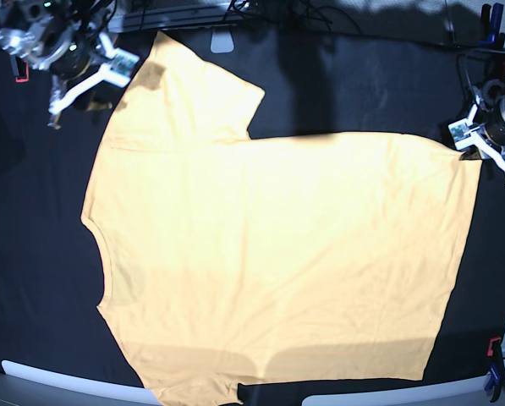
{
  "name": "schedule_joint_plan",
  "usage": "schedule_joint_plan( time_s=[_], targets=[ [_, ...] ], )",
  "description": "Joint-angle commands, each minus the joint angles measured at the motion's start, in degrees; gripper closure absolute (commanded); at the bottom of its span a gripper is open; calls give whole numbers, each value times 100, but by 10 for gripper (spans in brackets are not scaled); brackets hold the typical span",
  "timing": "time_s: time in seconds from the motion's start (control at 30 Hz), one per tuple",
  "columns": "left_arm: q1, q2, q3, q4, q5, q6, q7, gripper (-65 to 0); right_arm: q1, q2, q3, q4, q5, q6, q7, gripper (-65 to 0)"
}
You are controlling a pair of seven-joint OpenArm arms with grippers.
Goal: Layout the t-shirt on the table in an organized manner, then fold the t-shirt properly
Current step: 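Grasp the shoulder corner with the right gripper, left gripper holding the hem corner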
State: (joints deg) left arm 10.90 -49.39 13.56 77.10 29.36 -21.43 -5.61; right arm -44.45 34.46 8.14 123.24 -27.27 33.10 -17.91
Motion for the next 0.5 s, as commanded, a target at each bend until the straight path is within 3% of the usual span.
schedule_joint_plan(
  time_s=[0.0,0.1,0.23,0.47],
  targets=[
    [-31,-114,-26,33,-44,-28,-48,0,0,142,-105,4,-184,-212,28,-299],
    [-46,-114,-28,33,-42,-28,-48,0,0,387,-603,-203,-769,-433,26,-299],
    [-46,-114,-28,35,-42,-26,-48,0,46,553,-1115,-487,-1370,-1036,13,-299],
    [-46,-114,-28,35,-44,-26,-46,0,476,551,-1650,-616,-1434,-1040,-7,-299]
  ],
)
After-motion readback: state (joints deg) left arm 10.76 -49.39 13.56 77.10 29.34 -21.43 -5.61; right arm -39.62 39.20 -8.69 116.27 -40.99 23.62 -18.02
